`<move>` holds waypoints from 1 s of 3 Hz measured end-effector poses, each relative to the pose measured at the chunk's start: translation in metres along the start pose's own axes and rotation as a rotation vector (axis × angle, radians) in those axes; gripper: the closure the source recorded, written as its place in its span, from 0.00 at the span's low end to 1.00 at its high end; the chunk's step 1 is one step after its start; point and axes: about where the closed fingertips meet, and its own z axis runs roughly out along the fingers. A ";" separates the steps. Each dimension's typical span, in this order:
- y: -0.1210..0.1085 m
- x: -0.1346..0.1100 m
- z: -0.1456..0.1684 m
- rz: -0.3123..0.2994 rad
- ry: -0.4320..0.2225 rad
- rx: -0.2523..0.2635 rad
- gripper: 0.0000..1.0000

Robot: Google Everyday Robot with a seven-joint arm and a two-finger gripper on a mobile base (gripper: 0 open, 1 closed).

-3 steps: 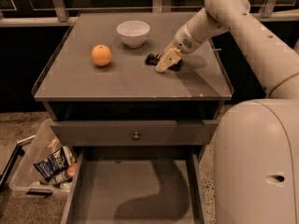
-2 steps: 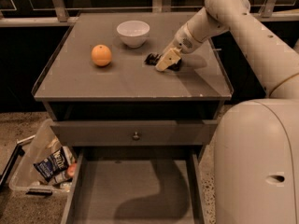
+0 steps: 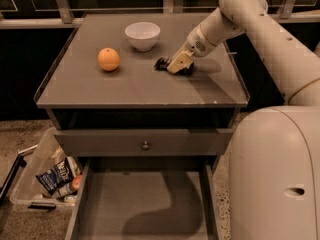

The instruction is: Place rxbar chocolate into middle drawer

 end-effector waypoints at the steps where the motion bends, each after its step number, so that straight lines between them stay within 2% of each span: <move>1: 0.000 -0.001 0.001 -0.001 0.000 -0.002 1.00; 2: 0.000 -0.003 -0.002 -0.002 -0.001 -0.002 1.00; 3: 0.011 -0.004 -0.018 -0.013 -0.035 -0.003 1.00</move>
Offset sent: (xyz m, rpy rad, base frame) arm -0.0166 -0.0105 0.0079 0.0516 -0.0006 0.0085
